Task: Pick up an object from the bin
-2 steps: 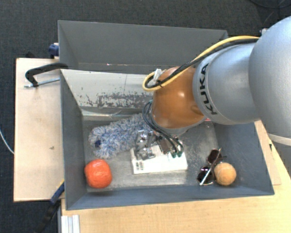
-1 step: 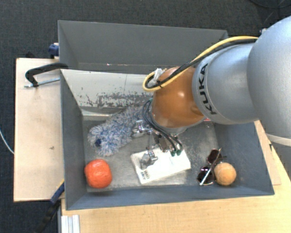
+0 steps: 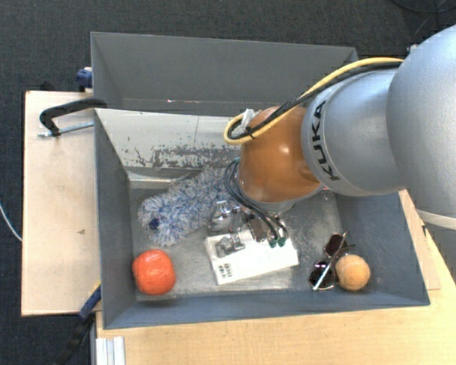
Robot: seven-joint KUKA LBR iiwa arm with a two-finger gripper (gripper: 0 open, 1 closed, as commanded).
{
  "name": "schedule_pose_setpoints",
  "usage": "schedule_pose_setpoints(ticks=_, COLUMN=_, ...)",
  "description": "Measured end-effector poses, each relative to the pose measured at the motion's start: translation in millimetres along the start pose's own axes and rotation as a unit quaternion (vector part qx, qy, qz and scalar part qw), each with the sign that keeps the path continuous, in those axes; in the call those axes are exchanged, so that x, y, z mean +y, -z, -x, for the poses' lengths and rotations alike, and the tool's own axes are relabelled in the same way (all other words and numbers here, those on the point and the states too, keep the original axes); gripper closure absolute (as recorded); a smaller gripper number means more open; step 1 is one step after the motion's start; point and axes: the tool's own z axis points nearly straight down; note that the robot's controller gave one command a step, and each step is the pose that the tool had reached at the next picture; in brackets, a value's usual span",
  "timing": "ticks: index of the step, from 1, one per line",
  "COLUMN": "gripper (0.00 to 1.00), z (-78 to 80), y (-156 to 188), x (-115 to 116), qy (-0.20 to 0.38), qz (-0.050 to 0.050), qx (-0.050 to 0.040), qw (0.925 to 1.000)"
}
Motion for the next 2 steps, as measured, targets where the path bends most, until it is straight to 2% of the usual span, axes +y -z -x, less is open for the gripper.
schedule_pose_setpoints(ticks=1, gripper=1.00, z=0.1, y=0.0, x=0.0, qy=0.000, qz=0.000, qx=-0.0003, qw=1.0000)
schedule_pose_setpoints(ticks=2, gripper=1.00, z=22.8, y=177.2, x=-8.2, qy=0.019, qz=-0.001, qx=-0.0070, qw=0.9998)
